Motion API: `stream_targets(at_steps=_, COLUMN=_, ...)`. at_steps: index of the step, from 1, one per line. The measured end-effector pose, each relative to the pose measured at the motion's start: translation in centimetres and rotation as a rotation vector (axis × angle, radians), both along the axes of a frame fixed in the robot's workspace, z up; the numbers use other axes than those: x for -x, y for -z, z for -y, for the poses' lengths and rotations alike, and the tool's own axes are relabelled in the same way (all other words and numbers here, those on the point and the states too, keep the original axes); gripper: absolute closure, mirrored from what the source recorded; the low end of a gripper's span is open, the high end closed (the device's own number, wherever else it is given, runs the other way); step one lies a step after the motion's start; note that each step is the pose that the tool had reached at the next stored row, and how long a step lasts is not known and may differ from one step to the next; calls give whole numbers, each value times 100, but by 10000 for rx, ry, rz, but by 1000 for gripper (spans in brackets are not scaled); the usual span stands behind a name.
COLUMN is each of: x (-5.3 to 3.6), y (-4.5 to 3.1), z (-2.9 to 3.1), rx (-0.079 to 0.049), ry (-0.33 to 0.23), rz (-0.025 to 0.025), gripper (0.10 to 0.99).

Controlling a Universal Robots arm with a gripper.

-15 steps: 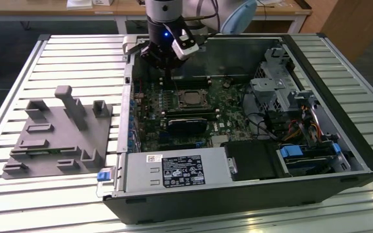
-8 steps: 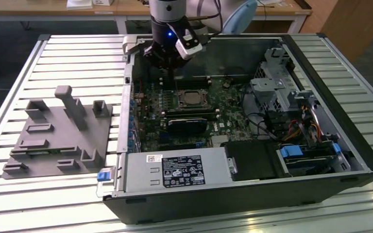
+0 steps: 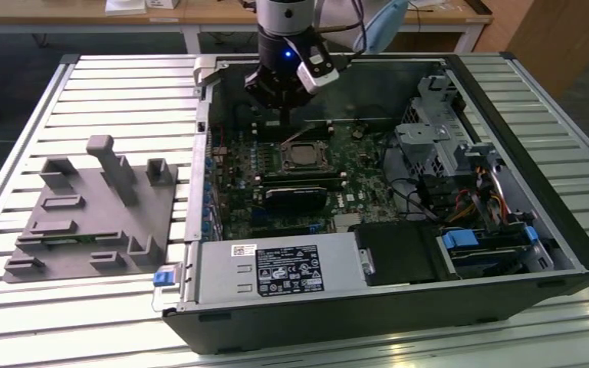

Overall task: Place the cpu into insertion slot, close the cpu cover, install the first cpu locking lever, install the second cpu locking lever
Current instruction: 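Install the first cpu locking lever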

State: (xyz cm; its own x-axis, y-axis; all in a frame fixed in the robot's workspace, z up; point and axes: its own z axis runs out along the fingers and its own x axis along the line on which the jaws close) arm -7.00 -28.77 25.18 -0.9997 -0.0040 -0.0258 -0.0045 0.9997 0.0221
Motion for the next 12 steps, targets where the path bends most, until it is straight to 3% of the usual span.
stream_targets(at_steps=2, x=-12, y=0, z=1, rx=-22, ry=0, rz=-4, gripper=980)
stream_targets(at_steps=3, x=-11, y=1, z=3, rx=-121, ry=0, rz=-4, gripper=980)
stream_targets(at_steps=5, x=-12, y=3, z=15, rx=-491, ry=1, rz=-2, gripper=980)
stream_targets(at_steps=6, x=-12, y=7, z=19, rx=-589, ry=0, rz=-2, gripper=980)
stream_targets(at_steps=12, x=-25, y=64, z=21, rx=-600, ry=0, rz=6, gripper=980)
